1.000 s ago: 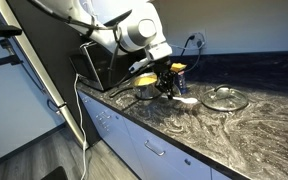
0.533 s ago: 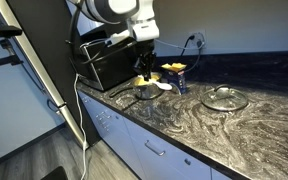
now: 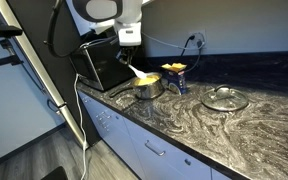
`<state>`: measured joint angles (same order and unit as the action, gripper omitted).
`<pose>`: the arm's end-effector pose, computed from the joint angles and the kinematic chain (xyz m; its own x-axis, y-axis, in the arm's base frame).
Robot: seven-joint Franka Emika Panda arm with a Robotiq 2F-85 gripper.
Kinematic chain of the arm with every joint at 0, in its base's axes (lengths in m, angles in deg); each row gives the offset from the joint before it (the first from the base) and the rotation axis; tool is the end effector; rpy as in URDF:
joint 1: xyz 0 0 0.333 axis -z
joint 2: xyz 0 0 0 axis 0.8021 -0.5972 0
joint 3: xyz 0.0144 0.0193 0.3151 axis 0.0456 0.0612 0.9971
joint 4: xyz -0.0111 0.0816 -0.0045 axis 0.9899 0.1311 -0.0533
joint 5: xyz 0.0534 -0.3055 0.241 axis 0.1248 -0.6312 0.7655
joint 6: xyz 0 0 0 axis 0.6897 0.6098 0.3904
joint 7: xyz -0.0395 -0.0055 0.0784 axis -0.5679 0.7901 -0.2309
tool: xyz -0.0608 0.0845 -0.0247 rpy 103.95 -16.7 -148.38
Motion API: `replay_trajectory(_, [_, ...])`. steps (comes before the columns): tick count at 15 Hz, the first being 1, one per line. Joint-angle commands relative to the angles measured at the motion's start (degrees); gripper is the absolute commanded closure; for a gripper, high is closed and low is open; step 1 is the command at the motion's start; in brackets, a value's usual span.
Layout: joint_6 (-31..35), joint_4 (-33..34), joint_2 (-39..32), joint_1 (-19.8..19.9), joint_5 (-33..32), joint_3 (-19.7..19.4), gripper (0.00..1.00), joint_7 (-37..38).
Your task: Pick up the spoon, stir in the pot to mix the objects, put the spoon back on the table and then, pick up the lid and close the pot
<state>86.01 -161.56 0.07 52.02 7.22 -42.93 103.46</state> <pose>0.5745 0.0501 0.4135 0.2178 -0.7898 -0.5735 -0.9538 -0.0475 -0.2968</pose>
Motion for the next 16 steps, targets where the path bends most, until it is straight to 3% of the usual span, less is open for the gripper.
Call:
replay_trajectory(1, [-0.16,0.10,-0.09,-0.11,-0.50,-0.20,0.88,0.16])
replay_trajectory(4, [-0.16,0.10,-0.17,-0.04,-0.73,-0.33,0.88,0.16])
replay_trajectory(5, [-0.23,0.41,-0.53,0.16,0.96,-0.46,0.97,1.83])
replay_trajectory(10, [0.55,2.83,-4.21,-0.53,9.81,0.14,0.97,11.09])
replay_trajectory(16, [6.09,7.71,-9.52,-1.89,22.48,1.63,0.97,9.23])
